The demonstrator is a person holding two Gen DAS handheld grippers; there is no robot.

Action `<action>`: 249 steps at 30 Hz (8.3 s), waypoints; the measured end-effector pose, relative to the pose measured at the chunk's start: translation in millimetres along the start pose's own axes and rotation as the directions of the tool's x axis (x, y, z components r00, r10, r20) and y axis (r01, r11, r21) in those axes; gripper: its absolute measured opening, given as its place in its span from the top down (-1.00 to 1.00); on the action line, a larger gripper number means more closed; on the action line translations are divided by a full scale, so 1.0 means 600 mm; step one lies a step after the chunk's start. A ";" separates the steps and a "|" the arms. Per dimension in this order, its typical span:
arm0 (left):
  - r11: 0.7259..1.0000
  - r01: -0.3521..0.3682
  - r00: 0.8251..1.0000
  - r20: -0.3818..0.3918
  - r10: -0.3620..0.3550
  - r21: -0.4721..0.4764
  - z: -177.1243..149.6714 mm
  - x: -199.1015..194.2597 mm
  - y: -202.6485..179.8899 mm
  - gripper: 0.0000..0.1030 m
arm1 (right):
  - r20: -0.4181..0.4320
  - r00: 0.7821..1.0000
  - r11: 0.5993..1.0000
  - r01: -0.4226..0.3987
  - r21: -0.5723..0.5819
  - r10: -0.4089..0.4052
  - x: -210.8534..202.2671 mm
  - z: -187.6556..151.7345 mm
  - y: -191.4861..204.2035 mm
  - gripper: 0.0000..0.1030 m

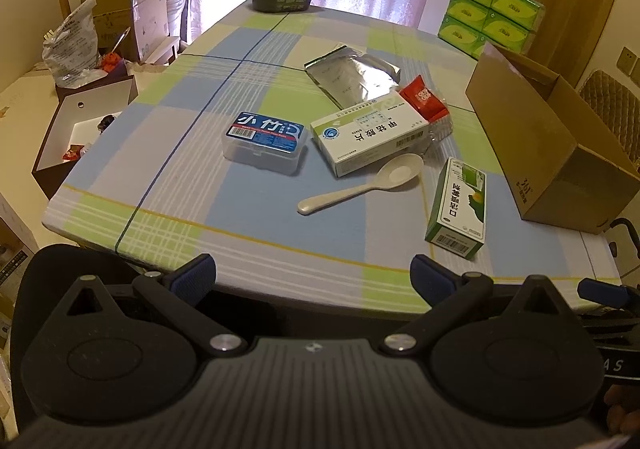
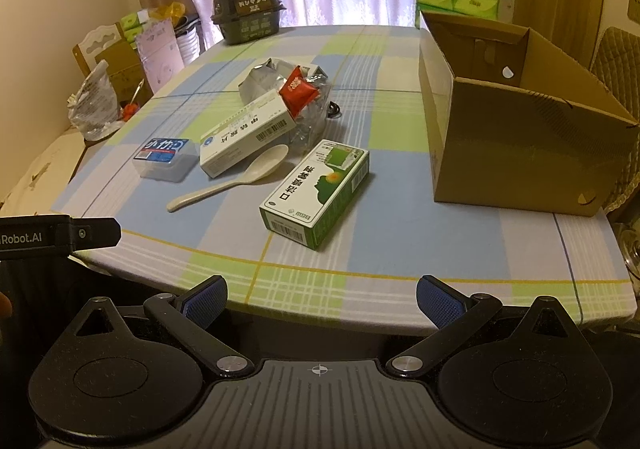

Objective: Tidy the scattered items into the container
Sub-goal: 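Move both tools toward the items scattered on the tablecloth, then grasp the green-and-white medicine box with the right tool, then grasp the white plastic spoon with the left tool while the right tool holds the green box, then carry both items into the cardboard box and open both tools to release them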

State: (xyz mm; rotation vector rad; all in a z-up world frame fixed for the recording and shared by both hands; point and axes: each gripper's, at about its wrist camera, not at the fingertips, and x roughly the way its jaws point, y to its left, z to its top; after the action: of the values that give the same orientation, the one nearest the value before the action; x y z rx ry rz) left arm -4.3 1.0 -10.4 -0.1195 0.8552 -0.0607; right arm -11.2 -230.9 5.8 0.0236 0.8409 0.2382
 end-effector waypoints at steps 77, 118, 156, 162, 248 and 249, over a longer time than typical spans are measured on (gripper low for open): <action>0.872 0.196 0.980 -0.131 -0.153 0.448 0.108 0.214 -0.003 -0.68 | -0.057 0.995 0.996 0.085 0.032 -0.083 0.209 0.103 0.020 -0.47; 0.775 0.303 0.953 -0.200 -0.229 0.554 0.071 0.244 -0.156 0.19 | -0.022 0.996 0.996 0.082 0.037 -0.081 0.144 0.064 -0.077 -0.13; 0.784 0.312 0.950 -0.158 -0.270 0.536 0.082 0.278 -0.178 0.49 | -0.004 0.996 0.996 0.091 -0.025 -0.091 0.166 0.055 -0.084 -0.14; 0.793 0.311 0.950 -0.142 -0.278 0.524 0.083 0.261 -0.173 0.50 | 0.022 0.996 0.996 0.088 -0.021 -0.087 0.149 0.060 -0.083 -0.13; 0.758 0.471 0.861 -0.048 -0.506 0.452 0.286 0.194 -0.419 0.14 | 0.267 0.933 0.970 0.226 0.093 -0.242 0.071 0.241 -0.311 0.58; 0.759 0.470 0.862 -0.048 -0.505 0.450 0.286 0.193 -0.415 0.13 | 0.268 0.933 0.970 0.222 0.093 -0.240 0.070 0.241 -0.310 0.58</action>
State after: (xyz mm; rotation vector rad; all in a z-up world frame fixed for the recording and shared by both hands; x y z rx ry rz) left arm 199.8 -244.1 46.4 0.0941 0.6935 -0.7453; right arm 159.9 -392.1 49.8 0.0149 0.5639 -0.0148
